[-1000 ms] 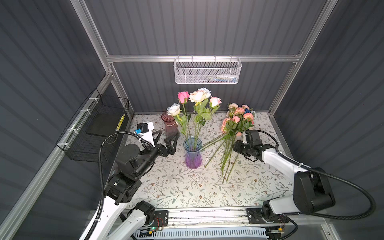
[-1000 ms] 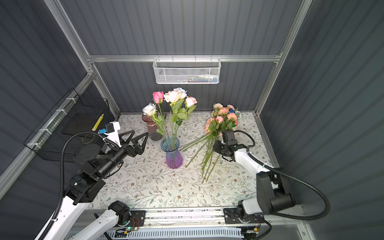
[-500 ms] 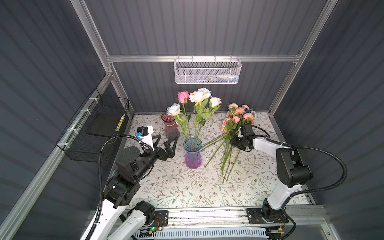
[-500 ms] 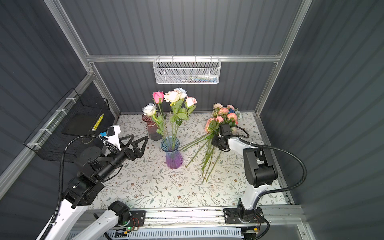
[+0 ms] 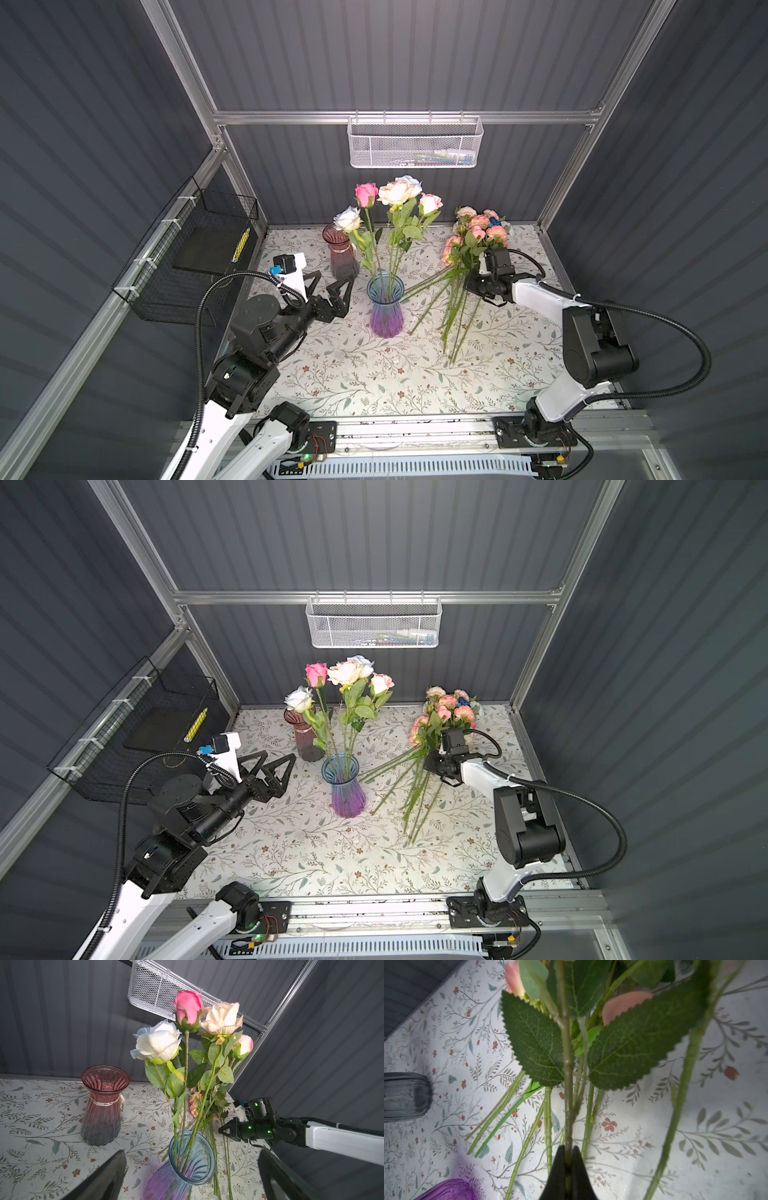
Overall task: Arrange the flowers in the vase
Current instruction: 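Grasp stems in the flower pile with the right gripper, then lift a pale pink rose upright with the right gripper toward the vase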
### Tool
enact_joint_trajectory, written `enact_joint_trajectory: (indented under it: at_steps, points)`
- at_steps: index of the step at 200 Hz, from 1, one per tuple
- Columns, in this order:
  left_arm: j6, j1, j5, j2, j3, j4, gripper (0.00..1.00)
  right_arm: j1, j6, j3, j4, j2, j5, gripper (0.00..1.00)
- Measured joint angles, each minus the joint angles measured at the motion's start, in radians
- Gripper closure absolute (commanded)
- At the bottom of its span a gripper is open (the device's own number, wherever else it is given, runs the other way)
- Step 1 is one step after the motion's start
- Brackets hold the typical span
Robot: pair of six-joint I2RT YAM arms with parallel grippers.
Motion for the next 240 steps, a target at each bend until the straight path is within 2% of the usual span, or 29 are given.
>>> enact_joint_trajectory:
  at_steps: [37,68,106,131,164,198,240]
  points:
    - [0.000,0.000,0.000,0.009,0.000,0.000,0.00,0.000,-0.002,-0.097,-0.001,-0.195,0.023,1.00]
    - [0.000,0.000,0.000,0.019,0.000,0.000,0.00,0.000,0.002,-0.141,-0.037,-0.419,0.031,1.00]
    - [0.000,0.000,-0.003,0.025,-0.002,0.000,0.00,0.028,-0.003,-0.101,-0.080,-0.661,0.009,1.00]
    - [0.000,0.000,-0.003,0.025,-0.004,0.000,0.00,0.128,-0.039,-0.002,-0.111,-0.734,0.019,1.00]
    - [0.000,0.000,-0.003,0.029,-0.004,-0.003,0.00,0.354,-0.137,0.180,-0.131,-0.727,0.082,1.00]
    - [0.000,0.000,-0.003,0.029,-0.004,-0.007,0.00,0.566,-0.284,0.403,-0.089,-0.601,0.138,1.00]
    - [0.000,0.000,-0.003,0.029,-0.004,-0.013,0.00,0.652,-0.432,0.624,-0.018,-0.365,0.156,1.00]
